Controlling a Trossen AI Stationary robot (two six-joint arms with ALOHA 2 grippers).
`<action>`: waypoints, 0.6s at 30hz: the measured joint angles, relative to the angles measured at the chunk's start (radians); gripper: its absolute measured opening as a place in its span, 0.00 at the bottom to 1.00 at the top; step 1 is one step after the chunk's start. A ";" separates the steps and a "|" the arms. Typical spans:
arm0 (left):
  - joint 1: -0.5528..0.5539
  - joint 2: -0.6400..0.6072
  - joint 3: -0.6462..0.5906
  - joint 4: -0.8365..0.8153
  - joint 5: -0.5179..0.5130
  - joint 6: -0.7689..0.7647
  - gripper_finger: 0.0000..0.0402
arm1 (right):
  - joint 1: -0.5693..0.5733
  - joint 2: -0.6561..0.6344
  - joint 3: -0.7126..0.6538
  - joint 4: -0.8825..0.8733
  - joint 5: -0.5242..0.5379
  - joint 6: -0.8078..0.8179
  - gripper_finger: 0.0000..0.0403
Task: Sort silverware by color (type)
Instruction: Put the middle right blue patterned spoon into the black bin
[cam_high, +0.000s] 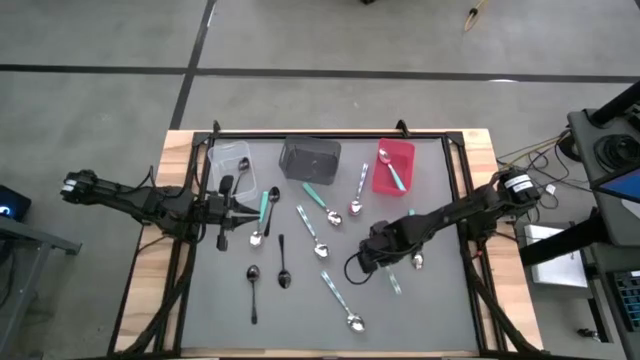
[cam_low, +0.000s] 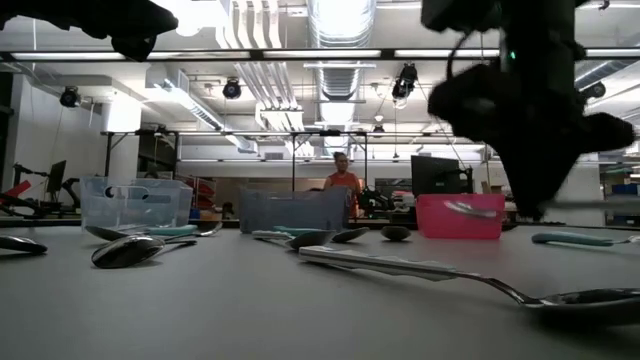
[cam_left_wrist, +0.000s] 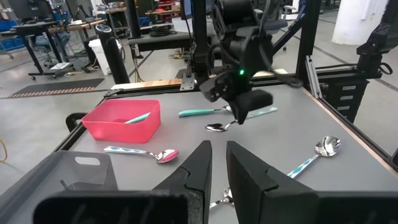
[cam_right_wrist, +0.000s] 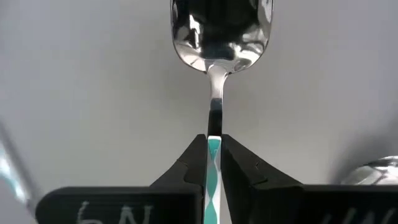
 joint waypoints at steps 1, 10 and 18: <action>0.000 0.000 0.000 0.000 0.000 0.000 0.08 | -0.002 0.000 0.026 -0.017 0.004 -0.035 0.05; 0.000 0.000 0.000 0.036 0.000 0.016 0.08 | -0.093 -0.001 0.295 -0.159 0.136 -0.290 0.05; 0.000 -0.007 0.000 0.047 0.000 0.027 0.08 | -0.261 0.079 0.505 -0.210 0.147 -0.593 0.05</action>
